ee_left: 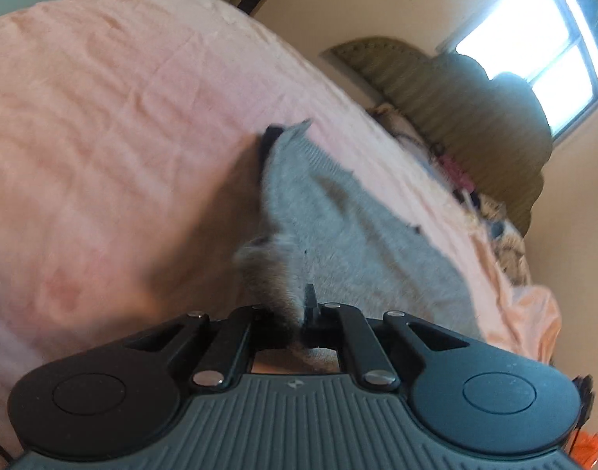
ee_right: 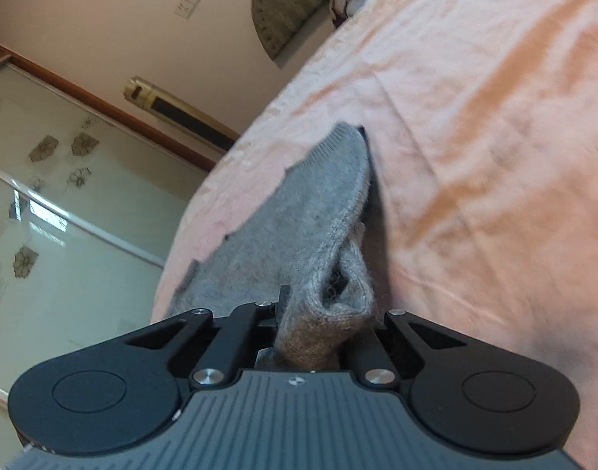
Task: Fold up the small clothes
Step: 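Carry the held hem over toward the collar with both tools, then open them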
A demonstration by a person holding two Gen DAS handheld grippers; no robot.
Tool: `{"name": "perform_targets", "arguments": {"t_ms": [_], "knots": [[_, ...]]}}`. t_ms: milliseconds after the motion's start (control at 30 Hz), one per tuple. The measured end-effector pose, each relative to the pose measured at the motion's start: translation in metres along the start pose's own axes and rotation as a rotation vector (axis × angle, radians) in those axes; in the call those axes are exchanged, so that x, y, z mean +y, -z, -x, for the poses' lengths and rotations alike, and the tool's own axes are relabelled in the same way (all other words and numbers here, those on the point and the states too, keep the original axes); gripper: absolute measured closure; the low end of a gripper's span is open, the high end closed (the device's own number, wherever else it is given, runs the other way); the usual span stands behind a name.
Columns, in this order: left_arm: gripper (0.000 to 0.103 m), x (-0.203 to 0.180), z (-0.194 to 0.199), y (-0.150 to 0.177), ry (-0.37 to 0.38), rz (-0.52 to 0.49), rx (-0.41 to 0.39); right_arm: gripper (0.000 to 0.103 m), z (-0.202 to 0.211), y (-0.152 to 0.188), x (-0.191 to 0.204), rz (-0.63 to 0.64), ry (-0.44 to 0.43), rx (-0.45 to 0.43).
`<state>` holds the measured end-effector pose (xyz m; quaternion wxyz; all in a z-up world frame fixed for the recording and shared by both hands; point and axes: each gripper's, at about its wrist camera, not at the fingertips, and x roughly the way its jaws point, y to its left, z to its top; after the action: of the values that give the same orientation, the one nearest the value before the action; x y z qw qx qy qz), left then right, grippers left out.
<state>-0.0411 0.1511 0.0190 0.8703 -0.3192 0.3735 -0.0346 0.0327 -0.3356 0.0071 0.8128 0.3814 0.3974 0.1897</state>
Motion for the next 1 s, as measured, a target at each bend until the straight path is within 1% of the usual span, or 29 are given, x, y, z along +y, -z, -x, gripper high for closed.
{"name": "perform_targets", "arguments": {"t_ms": [33, 67, 100, 133, 167, 200, 233, 267, 300, 333, 400, 433, 467, 500, 533, 567, 633, 667, 700, 733, 767, 833, 867, 900, 933, 967, 1000], "knots": [[0.097, 0.008, 0.003, 0.005, -0.022, -0.002, 0.008, 0.085, 0.001, 0.007, -0.008, -0.005, 0.028, 0.026], [0.096, 0.013, 0.009, 0.005, -0.03, -0.012, -0.003, 0.08, 0.004, 0.014, -0.015, -0.013, 0.064, 0.038], [0.093, 0.013, 0.018, 0.0, -0.03, -0.028, -0.027, 0.079, 0.009, 0.015, -0.019, -0.012, 0.063, 0.037], [0.084, 0.012, 0.025, -0.009, -0.031, -0.051, -0.057, 0.075, 0.017, 0.012, -0.02, -0.004, 0.054, 0.021], [0.076, 0.007, 0.033, -0.022, -0.034, -0.085, -0.106, 0.06, 0.025, 0.004, -0.016, 0.015, 0.068, -0.021], [0.05, 0.0, 0.038, -0.036, -0.053, -0.119, -0.167, 0.044, 0.032, -0.007, -0.01, 0.046, 0.087, -0.074], [0.015, -0.009, 0.04, -0.05, -0.078, -0.156, -0.233, 0.04, 0.035, -0.022, -0.003, 0.083, 0.095, -0.112], [0.006, -0.019, 0.036, -0.064, -0.106, -0.198, -0.303, 0.039, 0.033, -0.038, 0.006, 0.119, 0.093, -0.129], [0.004, -0.029, 0.026, -0.078, -0.123, -0.25, -0.34, 0.039, 0.025, -0.055, 0.015, 0.153, 0.087, -0.128], [0.004, -0.039, 0.01, -0.093, -0.137, -0.302, -0.337, 0.039, 0.014, -0.072, 0.023, 0.18, 0.086, -0.114], [0.007, -0.053, -0.039, -0.119, -0.159, -0.375, -0.242, 0.039, -0.019, -0.102, 0.034, 0.232, 0.113, -0.083], [0.023, -0.059, -0.064, -0.128, -0.18, -0.397, -0.201, 0.039, -0.04, -0.115, 0.037, 0.267, 0.136, -0.064], [0.035, -0.063, -0.088, -0.136, -0.205, -0.414, -0.159, 0.039, -0.059, -0.125, 0.04, 0.305, 0.165, -0.047], [0.05, -0.068, -0.113, -0.14, -0.223, -0.435, -0.098, 0.041, -0.077, -0.132, 0.043, 0.34, 0.202, -0.033], [0.054, -0.071, -0.134, -0.143, -0.237, -0.449, -0.053, 0.041, -0.097, -0.139, 0.049, 0.385, 0.236, -0.006], [0.054, -0.073, -0.151, -0.146, -0.253, -0.455, -0.026, 0.042, -0.113, -0.143, 0.051, 0.409, 0.254, 0.02], [0.056, -0.076, -0.176, -0.148, -0.265, -0.473, 0.018, 0.043, -0.142, -0.149, 0.051, 0.414, 0.277, 0.084], [0.063, -0.076, -0.184, -0.146, -0.264, -0.488, 0.031, 0.049, -0.151, -0.15, 0.05, 0.413, 0.281, 0.107], [0.083, -0.077, -0.187, -0.143, -0.253, -0.508, 0.031, 0.069, -0.158, -0.147, 0.05, 0.423, 0.275, 0.121], [0.099, -0.078, -0.188, -0.142, -0.242, -0.524, 0.025, 0.085, -0.162, -0.146, 0.05, 0.433, 0.26, 0.132], [0.099, -0.08, -0.185, -0.143, -0.24, -0.521, 0.011, 0.091, -0.164, -0.144, 0.05, 0.431, 0.237, 0.148], [0.099, -0.082, -0.17, -0.15, -0.224, -0.511, -0.081, 0.091, -0.157, -0.144, 0.056, 0.464, 0.222, 0.101], [0.099, -0.083, -0.169, -0.156, -0.228, -0.505, -0.105, 0.092, -0.149, -0.145, 0.058, 0.468, 0.207, 0.062], [0.099, -0.079, -0.171, -0.158, -0.245, -0.498, -0.092, 0.092, -0.137, -0.15, 0.059, 0.447, 0.178, 0.004], [0.099, -0.073, -0.179, -0.157, -0.281, -0.498, -0.067, 0.092, -0.13, -0.156, 0.055, 0.413, 0.159, -0.035], [0.099, -0.067, -0.188, -0.153, -0.325, -0.506, -0.046, 0.092, -0.131, -0.159, 0.047, 0.379, 0.164, -0.039], [0.099, -0.064, -0.185, -0.146, -0.32, -0.525, -0.088, 0.092, -0.138, -0.16, 0.038, 0.36, 0.2, -0.021]]}}
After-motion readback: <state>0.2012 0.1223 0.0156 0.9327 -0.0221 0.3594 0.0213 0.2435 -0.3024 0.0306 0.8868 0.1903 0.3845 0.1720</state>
